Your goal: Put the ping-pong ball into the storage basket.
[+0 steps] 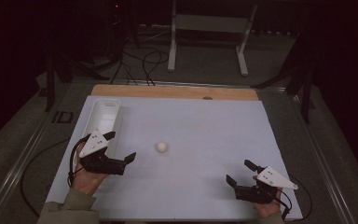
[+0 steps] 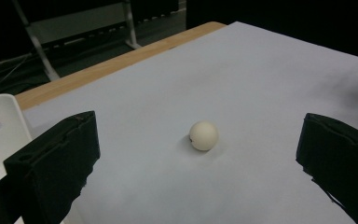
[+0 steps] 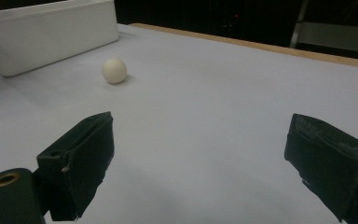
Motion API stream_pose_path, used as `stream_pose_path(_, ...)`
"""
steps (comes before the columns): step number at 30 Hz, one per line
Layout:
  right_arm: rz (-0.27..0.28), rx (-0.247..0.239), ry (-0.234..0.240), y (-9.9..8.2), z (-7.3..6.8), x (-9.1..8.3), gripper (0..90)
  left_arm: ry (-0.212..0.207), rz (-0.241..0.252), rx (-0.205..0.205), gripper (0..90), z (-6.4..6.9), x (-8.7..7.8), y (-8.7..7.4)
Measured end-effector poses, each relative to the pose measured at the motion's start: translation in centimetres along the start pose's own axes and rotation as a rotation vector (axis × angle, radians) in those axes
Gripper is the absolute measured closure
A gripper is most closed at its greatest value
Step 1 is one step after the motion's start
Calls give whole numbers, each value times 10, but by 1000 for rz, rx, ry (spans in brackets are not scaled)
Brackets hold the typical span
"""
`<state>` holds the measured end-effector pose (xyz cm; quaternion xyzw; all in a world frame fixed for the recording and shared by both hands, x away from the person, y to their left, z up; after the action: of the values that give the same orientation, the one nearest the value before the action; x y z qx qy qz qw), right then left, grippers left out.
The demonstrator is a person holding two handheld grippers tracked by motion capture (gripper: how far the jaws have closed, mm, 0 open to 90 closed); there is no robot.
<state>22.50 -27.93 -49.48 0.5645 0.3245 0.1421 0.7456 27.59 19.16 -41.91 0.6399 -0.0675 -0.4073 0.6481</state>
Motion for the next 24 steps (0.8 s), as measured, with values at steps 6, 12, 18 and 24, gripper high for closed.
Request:
stream_pose_path(6,5,-1,10,1,-1,-1,77,-5,-1,-3,0,1,3,1)
stream_pose_path(12,6,2,3,2,-1,0,77,-9,-3,-1,0,2,7,3)
stream_pose_path(18,6,6,0,4,-1,-1,77,-10,-12,6,0,4,13,5)
stream_pose_path(24,6,8,7,4,-1,-1,76,-10,-16,5,0,5,18,7)
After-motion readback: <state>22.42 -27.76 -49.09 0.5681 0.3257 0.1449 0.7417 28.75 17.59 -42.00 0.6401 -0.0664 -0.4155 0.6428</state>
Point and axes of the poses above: each handheld gripper's, and its own axes: x roughly forward along the jaws, y roughly out of its top, z roughly to its right, the point moved 1 cm from there along x, roughly forward along the jaws, and after that the axes turned 12 degrees about -x, right-handed, at the moved point
